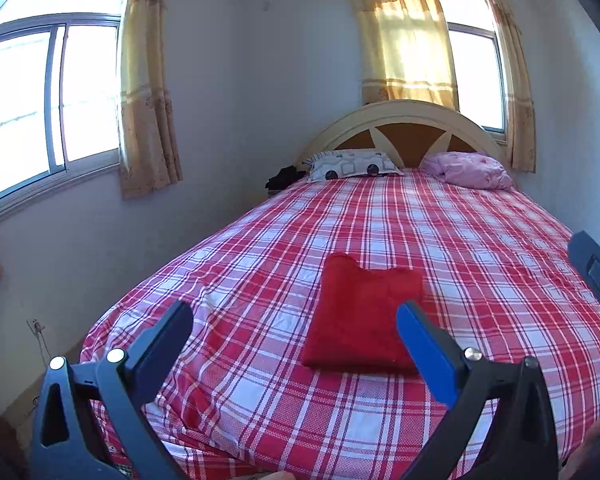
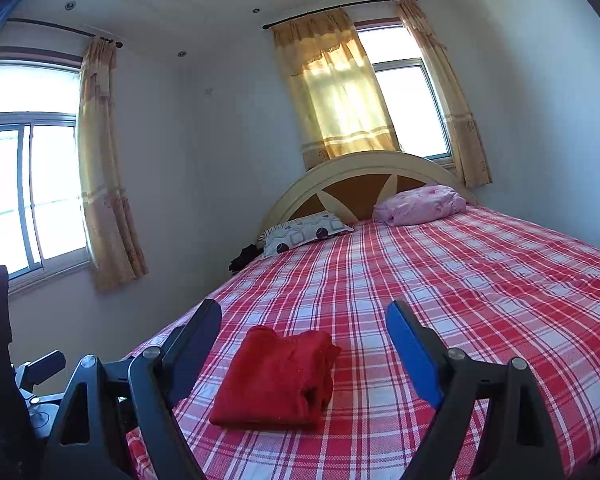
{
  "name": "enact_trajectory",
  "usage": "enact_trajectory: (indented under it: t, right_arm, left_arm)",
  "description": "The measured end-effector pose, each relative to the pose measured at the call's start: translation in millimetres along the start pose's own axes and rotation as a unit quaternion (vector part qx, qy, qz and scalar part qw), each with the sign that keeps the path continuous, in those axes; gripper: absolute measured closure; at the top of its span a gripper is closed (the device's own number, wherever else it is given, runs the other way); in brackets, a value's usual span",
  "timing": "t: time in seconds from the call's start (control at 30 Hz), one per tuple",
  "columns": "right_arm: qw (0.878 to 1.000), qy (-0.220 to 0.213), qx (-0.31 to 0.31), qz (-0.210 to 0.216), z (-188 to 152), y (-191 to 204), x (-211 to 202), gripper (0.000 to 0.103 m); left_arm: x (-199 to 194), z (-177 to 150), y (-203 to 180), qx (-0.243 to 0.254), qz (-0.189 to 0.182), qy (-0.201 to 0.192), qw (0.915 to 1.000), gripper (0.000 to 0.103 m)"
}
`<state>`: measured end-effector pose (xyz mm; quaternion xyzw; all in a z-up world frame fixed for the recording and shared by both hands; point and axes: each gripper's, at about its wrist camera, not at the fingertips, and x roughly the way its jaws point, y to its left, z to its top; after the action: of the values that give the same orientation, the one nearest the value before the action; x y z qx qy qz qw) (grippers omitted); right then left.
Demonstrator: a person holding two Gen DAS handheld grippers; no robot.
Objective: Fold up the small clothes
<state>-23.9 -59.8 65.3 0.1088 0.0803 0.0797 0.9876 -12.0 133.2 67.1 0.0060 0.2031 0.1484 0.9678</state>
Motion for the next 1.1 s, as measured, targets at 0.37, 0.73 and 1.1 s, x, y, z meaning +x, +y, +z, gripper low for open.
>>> enact_trajectory:
  t: [0.37,0.73,1.1]
  right_arm:
    - [1.0,0.011,-0.001,-0.004,-6.3,-5.2,5.1,0.018]
    - [1.0,0.02,-0.001,-0.012,-10.2,-8.5,8.8,0.018]
    - [1.0,0.025,-0.002,-0.013,-13.0,-9.2,9.6,0.018]
  left_arm:
    - [0.5,-3.2,-6.0,0.012,0.013,0.0,0.9998,0.0]
    - [4.3,-5.7,-12.2,0.026,0.015,0.006,0.9995,0.0]
    - [3.7,-6.0,-17.3,0.033,0.004,0.01,0.9994,0.0]
